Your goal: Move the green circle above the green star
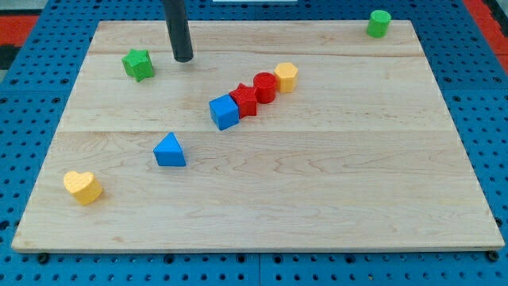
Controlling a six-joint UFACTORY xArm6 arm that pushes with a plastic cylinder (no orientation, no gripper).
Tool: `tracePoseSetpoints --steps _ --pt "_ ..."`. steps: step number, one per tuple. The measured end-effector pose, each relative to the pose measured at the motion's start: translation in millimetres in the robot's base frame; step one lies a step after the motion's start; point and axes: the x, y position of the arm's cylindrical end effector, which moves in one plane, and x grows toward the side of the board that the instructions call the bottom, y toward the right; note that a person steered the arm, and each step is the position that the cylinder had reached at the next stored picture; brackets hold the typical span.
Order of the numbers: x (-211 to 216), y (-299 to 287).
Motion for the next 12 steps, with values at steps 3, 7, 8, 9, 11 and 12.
tracePoseSetpoints --steps 3,7,8,9,11,12 --pt "2 -78" --pt "-41 256" --pt "-46 373" --pt "-51 442" --pt "-88 431" --pt "-85 317"
